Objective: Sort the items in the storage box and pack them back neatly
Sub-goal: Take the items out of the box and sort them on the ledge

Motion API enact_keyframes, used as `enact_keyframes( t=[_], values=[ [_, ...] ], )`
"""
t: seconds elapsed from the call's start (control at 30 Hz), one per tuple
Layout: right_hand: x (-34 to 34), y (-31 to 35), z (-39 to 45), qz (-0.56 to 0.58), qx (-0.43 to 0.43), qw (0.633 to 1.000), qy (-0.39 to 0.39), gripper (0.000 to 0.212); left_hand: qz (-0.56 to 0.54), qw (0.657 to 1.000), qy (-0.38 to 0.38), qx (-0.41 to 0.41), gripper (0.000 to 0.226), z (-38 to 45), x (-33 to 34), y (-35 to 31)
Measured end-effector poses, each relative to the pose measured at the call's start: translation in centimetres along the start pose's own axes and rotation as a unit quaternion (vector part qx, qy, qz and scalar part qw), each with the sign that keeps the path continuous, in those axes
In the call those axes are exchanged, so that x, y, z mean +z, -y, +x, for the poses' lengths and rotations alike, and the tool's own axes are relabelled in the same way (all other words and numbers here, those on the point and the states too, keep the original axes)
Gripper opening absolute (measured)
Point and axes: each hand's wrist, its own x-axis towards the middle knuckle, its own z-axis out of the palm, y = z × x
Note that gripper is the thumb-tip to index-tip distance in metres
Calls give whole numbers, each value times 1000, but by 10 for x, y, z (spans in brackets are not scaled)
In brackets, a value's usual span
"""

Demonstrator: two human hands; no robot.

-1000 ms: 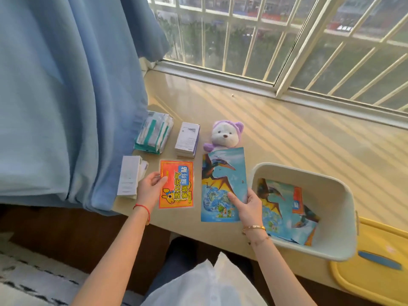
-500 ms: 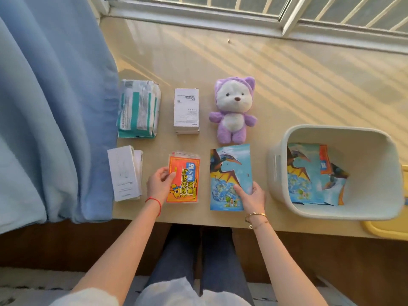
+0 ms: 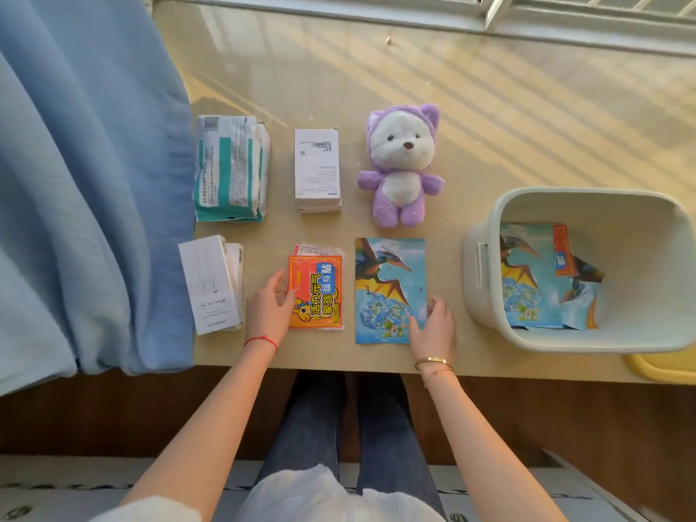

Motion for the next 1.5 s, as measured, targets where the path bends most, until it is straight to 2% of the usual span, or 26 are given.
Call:
enact_keyframes(
  t=[0.13, 0.23, 0.33, 0.57, 0.7, 0.9, 1.03, 1.2, 1.37, 1.5],
  values=[
    [-25, 6, -23, -23, -86, 995, -39, 44, 80, 995, -26, 58, 44, -22, -23, -14],
    [-57, 12, -44, -30, -188, 977, -93, 41, 122, 985, -45, 117, 38, -45, -37, -33],
    [-92, 8, -55, -28, -243, 961, -129, 39, 143, 974, -57, 169, 36, -69, -44, -56],
    [-179, -40, -36, -21, -263, 949, -174, 36, 180, 946, -69, 260, 33, -113, -13, -122],
    [-224, -92, 1, -24, -244, 956, -158, 34, 161, 939, -94, 290, 28, -131, 37, -171],
    [-273, -160, 77, -23, -229, 969, -86, 35, 94, 956, -116, 252, 30, -141, 136, -234],
    [-284, -182, 122, -46, -218, 974, -30, 39, 96, 966, -104, 219, 32, -138, 194, -261],
    [-276, -187, 173, -49, -205, 977, 36, 44, 111, 978, -85, 155, 34, -115, 248, -275],
    [-257, -179, 213, -37, -150, 984, 93, 52, 138, 984, -71, 88, 41, -89, 286, -275],
    [-234, -176, 240, -15, -122, 986, 111, 51, 168, 984, -50, 30, 44, -69, 310, -270]
  ],
)
